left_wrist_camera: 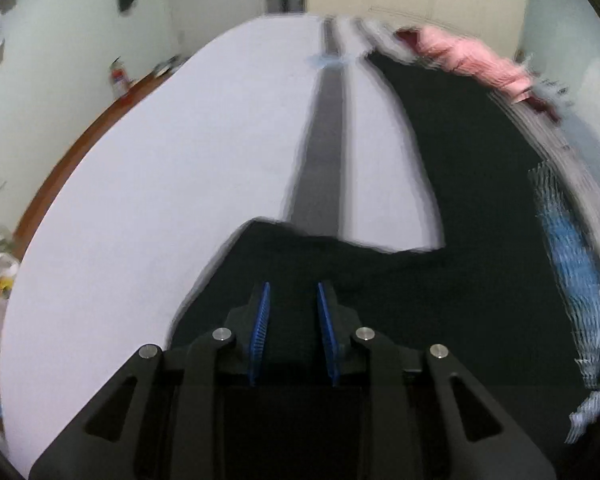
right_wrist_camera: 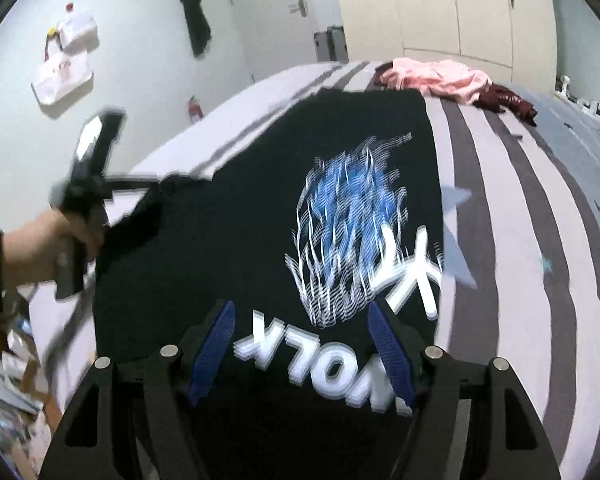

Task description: Fold clothes

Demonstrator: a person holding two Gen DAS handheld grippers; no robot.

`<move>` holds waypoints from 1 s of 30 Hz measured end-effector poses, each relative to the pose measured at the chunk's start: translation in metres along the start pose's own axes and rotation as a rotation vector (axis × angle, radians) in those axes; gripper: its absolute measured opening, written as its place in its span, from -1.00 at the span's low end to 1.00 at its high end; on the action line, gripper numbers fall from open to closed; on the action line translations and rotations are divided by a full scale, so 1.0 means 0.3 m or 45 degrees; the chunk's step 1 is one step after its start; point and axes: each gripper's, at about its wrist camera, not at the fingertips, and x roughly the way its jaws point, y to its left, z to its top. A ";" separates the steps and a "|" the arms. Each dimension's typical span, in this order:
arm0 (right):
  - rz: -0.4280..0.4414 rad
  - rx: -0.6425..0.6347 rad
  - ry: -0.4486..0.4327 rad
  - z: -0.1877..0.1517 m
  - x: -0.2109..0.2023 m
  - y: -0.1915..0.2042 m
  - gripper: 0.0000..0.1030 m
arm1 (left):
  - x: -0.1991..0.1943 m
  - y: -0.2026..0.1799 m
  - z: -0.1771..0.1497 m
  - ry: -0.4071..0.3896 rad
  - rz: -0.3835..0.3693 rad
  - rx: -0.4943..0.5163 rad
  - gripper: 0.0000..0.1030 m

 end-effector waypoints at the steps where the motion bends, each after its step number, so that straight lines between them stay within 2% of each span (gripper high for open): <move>1: -0.003 0.002 -0.005 0.015 0.019 0.001 0.28 | 0.004 0.050 -0.004 -0.015 0.034 -0.044 -0.34; 4: -0.028 0.070 0.032 0.020 0.095 -0.040 0.28 | -0.019 0.220 -0.014 -0.018 0.079 -0.327 -0.31; 6: -0.050 0.129 0.078 0.005 0.146 -0.077 0.28 | -0.048 0.298 -0.030 -0.012 0.100 -0.415 -0.31; 8: -0.058 0.173 0.100 -0.015 0.180 -0.109 0.28 | -0.096 0.348 -0.048 0.002 0.105 -0.419 -0.29; 9: -0.057 0.164 0.086 -0.024 0.177 -0.111 0.28 | -0.128 0.364 -0.061 -0.004 0.084 -0.428 -0.20; 13: -0.096 0.147 0.105 -0.010 0.178 -0.094 0.28 | -0.269 0.387 -0.129 -0.040 -0.015 -0.451 0.40; 15: -0.095 0.192 0.107 0.006 0.179 -0.098 0.28 | -0.306 0.368 -0.175 -0.041 -0.056 -0.427 0.49; 20: -0.080 0.211 0.063 0.079 0.170 -0.073 0.28 | -0.307 0.319 -0.280 0.023 -0.146 -0.414 0.51; 26: -0.076 0.190 0.031 0.146 0.156 -0.061 0.28 | -0.255 0.353 -0.328 0.052 -0.149 -0.463 0.51; 28: -0.081 0.190 0.025 0.159 0.149 -0.066 0.28 | -0.254 0.356 -0.334 0.048 -0.168 -0.473 0.57; 30: -0.090 0.204 0.026 0.165 0.143 -0.081 0.28 | -0.248 0.348 -0.335 0.042 -0.167 -0.443 0.58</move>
